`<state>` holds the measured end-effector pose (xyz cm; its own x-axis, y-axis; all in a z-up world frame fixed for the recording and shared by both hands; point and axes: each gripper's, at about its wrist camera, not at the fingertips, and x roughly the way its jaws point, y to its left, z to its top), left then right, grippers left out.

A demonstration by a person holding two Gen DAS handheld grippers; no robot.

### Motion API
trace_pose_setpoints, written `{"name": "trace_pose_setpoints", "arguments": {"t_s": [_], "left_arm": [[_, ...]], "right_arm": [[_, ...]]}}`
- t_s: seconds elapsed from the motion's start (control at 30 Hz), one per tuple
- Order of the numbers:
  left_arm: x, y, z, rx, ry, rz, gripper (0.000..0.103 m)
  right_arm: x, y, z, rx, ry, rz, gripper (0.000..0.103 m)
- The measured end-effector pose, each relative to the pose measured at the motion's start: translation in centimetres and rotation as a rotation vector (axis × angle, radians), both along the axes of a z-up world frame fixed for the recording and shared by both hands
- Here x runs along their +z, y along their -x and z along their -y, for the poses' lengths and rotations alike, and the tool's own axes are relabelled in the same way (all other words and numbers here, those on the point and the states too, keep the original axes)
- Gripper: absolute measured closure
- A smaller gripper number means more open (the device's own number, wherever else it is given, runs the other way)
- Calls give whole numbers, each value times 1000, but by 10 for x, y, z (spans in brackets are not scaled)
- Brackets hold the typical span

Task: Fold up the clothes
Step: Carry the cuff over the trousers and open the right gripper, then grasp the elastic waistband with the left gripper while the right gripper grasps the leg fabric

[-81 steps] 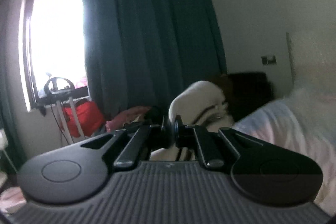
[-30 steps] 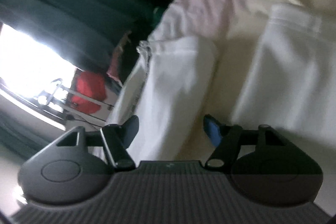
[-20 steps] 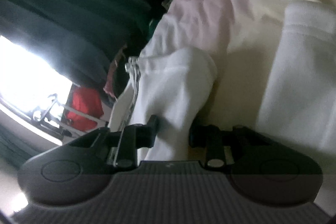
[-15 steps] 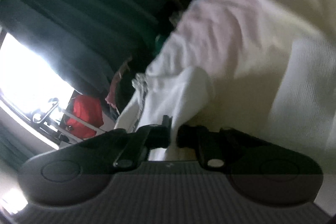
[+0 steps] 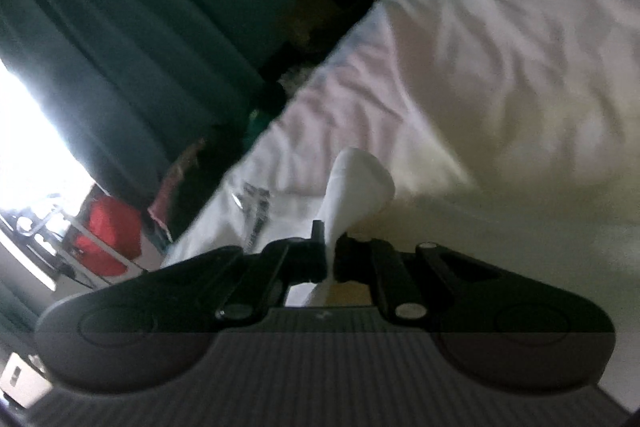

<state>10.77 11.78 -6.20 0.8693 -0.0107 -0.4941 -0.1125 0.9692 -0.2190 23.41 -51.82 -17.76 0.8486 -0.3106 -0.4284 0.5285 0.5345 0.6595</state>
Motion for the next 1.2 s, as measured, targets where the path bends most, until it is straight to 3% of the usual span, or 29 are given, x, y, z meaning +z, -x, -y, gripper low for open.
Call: {"name": "trace_pose_setpoints", "arguments": {"t_s": [0.2,0.27,0.33,0.4,0.6,0.73,0.9,1.03,1.2], "left_arm": [[6,-4,-5,19,-8,-10,5],[8,-2,-4,11,-15,-9,5],[9,0,-1,-4,-27,-6,5],[10,2,4,-21,-45,-4,5],[18,16,14,-68,-136,30,5],[24,32,19,-82,-185,53,4],[29,47,14,-108,-185,49,3],[30,48,-17,-71,-43,0,3],[30,54,-96,27,245,-42,0]], "right_arm": [[9,-2,-15,75,65,-92,91],[18,2,-20,116,96,-117,74],[32,17,-29,135,141,-105,33],[47,34,-41,155,187,-86,22],[105,93,-93,293,324,-50,23],[128,139,-135,401,400,-44,23],[134,171,-150,438,369,-54,23],[133,181,-143,379,310,-74,23],[124,199,-109,223,181,-79,23]]}}
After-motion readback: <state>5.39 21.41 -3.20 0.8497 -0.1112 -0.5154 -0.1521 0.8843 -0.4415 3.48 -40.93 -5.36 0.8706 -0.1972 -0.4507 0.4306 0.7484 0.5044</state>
